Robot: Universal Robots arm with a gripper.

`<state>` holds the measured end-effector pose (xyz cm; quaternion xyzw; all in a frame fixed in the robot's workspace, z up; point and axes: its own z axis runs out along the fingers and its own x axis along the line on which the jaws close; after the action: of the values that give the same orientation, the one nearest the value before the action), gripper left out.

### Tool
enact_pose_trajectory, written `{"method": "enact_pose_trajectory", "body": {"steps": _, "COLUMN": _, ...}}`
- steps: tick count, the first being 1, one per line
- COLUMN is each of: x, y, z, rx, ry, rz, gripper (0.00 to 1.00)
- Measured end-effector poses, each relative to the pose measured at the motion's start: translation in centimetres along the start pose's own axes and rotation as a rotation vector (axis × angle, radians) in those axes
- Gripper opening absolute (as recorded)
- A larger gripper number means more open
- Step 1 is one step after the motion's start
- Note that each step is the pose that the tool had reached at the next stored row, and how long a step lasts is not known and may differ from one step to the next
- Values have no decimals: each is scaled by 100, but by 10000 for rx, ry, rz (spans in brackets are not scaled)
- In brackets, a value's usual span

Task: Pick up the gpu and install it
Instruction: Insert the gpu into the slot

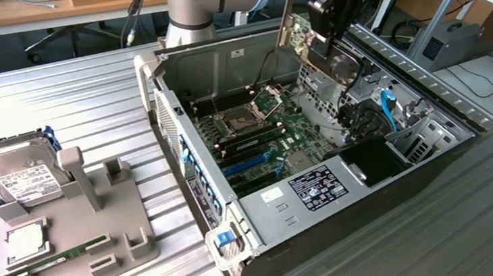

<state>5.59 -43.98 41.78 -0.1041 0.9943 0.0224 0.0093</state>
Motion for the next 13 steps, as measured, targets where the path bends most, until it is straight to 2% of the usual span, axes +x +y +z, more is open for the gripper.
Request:
{"method": "enact_pose_trajectory", "body": {"steps": 5, "x": 0, "y": 0, "z": 2, "rx": 1, "ry": 46, "rz": -947, "gripper": 27}}
{"method": "enact_pose_trajectory", "body": {"steps": 7, "x": 0, "y": 0, "z": 3, "rx": -3, "ry": 75, "rz": -1574, "gripper": 27}}
{"method": "enact_pose_trajectory", "body": {"steps": 13, "x": 0, "y": 0, "z": 9, "rx": -22, "ry": 126, "rz": -2789, "gripper": 27}}
